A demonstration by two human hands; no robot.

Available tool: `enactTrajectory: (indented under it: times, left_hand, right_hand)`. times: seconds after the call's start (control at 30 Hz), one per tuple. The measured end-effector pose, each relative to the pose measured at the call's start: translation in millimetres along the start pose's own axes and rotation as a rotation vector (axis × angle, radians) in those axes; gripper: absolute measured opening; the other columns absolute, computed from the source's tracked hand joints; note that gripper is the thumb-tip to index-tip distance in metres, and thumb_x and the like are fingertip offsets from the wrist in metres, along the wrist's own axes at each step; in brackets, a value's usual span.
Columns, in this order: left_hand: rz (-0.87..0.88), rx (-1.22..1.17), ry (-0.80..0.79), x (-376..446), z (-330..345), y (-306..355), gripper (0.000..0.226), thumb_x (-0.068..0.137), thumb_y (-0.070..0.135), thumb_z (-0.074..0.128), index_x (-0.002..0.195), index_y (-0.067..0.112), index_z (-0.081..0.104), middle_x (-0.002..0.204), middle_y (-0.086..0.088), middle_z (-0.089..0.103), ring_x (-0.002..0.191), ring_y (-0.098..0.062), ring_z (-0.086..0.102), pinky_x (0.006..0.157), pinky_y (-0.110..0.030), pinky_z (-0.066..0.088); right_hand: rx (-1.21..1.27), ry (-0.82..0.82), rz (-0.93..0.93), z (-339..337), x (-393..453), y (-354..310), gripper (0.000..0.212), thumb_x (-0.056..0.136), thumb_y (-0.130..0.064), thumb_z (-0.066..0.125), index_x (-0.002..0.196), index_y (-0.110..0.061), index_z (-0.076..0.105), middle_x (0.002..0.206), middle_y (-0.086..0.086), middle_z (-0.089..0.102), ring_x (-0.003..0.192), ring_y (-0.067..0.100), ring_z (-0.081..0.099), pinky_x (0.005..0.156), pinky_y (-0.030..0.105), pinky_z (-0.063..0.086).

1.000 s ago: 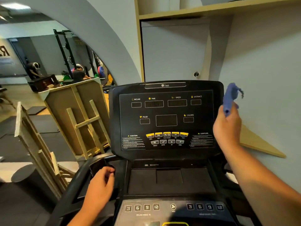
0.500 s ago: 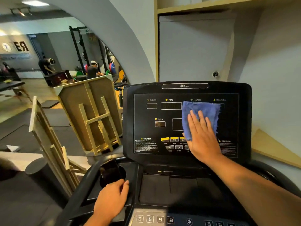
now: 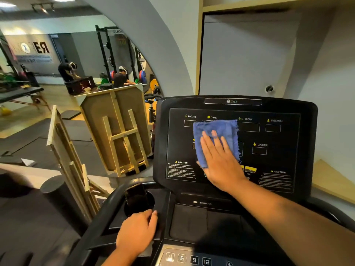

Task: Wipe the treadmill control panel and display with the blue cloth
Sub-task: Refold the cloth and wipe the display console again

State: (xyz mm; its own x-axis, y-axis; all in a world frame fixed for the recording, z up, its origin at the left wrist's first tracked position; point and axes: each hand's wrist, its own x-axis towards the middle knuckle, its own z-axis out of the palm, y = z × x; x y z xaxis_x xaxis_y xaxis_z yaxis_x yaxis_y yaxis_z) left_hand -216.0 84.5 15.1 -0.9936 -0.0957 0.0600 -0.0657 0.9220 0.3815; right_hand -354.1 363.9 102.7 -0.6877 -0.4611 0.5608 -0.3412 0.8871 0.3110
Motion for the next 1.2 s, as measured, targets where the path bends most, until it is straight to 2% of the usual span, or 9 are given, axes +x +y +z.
enactTrajectory:
  times: [0.1, 0.27, 0.5, 0.6, 0.7, 0.77, 0.83, 1.03, 1.2]
  left_hand:
    - [-0.008, -0.003, -0.007, -0.4, 0.4, -0.8, 0.046, 0.104, 0.053, 0.034, 0.085, 0.024, 0.064, 0.076, 0.003, 0.07, 0.068, -0.011, 0.063, 0.07, -0.031, 0.052]
    - [-0.011, -0.002, -0.007, 2.0, -0.3, 0.4, 0.046, 0.103, 0.052, 0.035, 0.085, 0.022, 0.065, 0.078, 0.002, 0.072, 0.069, -0.013, 0.063, 0.071, -0.034, 0.053]
    - [-0.016, 0.015, 0.021, 0.1, -0.5, 1.0, 0.045, 0.104, 0.05, 0.035, 0.077, 0.023, 0.059, 0.065, 0.008, 0.058, 0.056, -0.008, 0.051, 0.056, -0.023, 0.037]
    - [-0.011, 0.009, 0.01, -0.5, 1.7, -1.8, 0.046, 0.104, 0.051, 0.035, 0.081, 0.023, 0.063, 0.071, 0.007, 0.065, 0.061, -0.01, 0.056, 0.061, -0.027, 0.04]
    - [-0.003, 0.013, 0.001, 1.6, 2.3, -2.3, 0.047, 0.103, 0.053, 0.033, 0.083, 0.023, 0.064, 0.077, 0.006, 0.069, 0.066, -0.011, 0.058, 0.067, -0.03, 0.046]
    - [-0.002, 0.03, -0.007, 3.4, 4.1, -3.8, 0.048, 0.102, 0.053, 0.033, 0.083, 0.022, 0.065, 0.079, 0.005, 0.071, 0.069, -0.012, 0.062, 0.07, -0.032, 0.05]
    - [0.001, 0.038, 0.001, 2.1, 4.9, -5.1, 0.05, 0.102, 0.053, 0.032, 0.083, 0.02, 0.065, 0.08, 0.004, 0.072, 0.072, -0.013, 0.064, 0.074, -0.034, 0.052]
    - [0.007, 0.039, 0.011, 2.0, 4.1, -4.6, 0.047, 0.102, 0.051, 0.033, 0.082, 0.022, 0.064, 0.079, 0.006, 0.07, 0.071, -0.014, 0.061, 0.071, -0.034, 0.048]
    - [-0.004, 0.031, -0.012, 0.3, 2.2, -4.2, 0.05, 0.102, 0.051, 0.032, 0.086, 0.021, 0.068, 0.081, 0.003, 0.073, 0.076, -0.015, 0.068, 0.077, -0.036, 0.055]
  right_hand:
    - [0.01, -0.02, 0.056, -2.5, -25.1, 28.3, 0.091, 0.09, -0.035, 0.066, 0.157, -0.004, 0.013, 0.166, 0.014, 0.014, 0.154, 0.034, 0.006, 0.125, 0.043, -0.004]
    - [0.134, 0.073, 0.467, -31.9, 47.8, 22.9, 0.076, 0.102, -0.052, 0.029, 0.158, -0.003, 0.011, 0.167, 0.018, 0.009, 0.153, 0.04, 0.003, 0.124, 0.052, 0.005]
    - [0.065, -0.014, -0.189, -6.6, 53.2, -40.1, 0.075, 0.098, -0.042, 0.046, 0.159, -0.007, 0.017, 0.168, 0.009, 0.013, 0.154, 0.033, 0.009, 0.125, 0.047, 0.006]
    - [0.104, -0.081, -0.26, 3.4, 8.6, -19.9, 0.076, 0.093, -0.035, 0.043, 0.159, -0.01, 0.014, 0.168, 0.008, 0.011, 0.154, 0.031, 0.01, 0.125, 0.046, 0.006]
    - [0.099, -0.022, -0.006, -4.0, 21.7, 5.4, 0.081, 0.094, -0.033, 0.052, 0.158, -0.007, 0.01, 0.166, 0.015, 0.015, 0.152, 0.036, 0.017, 0.124, 0.048, 0.008]
    - [0.113, 0.018, 0.243, -21.9, 65.1, 4.8, 0.075, 0.101, -0.043, 0.039, 0.159, -0.005, 0.011, 0.166, 0.017, 0.013, 0.153, 0.039, 0.012, 0.123, 0.051, 0.008]
    - [0.148, 0.043, 0.319, -34.1, 103.8, -15.2, 0.074, 0.102, -0.049, 0.031, 0.158, -0.005, 0.013, 0.167, 0.016, 0.013, 0.153, 0.04, 0.008, 0.123, 0.053, 0.007]
    - [0.12, -0.067, -0.252, -7.2, 70.2, -79.7, 0.079, 0.097, -0.046, 0.049, 0.159, -0.011, 0.016, 0.168, 0.009, 0.011, 0.154, 0.036, 0.004, 0.124, 0.05, 0.004]
    - [0.166, -0.181, -0.354, 5.5, -18.5, -50.9, 0.073, 0.097, -0.041, 0.042, 0.16, -0.016, 0.015, 0.169, 0.002, 0.012, 0.155, 0.026, 0.0, 0.123, 0.046, 0.008]
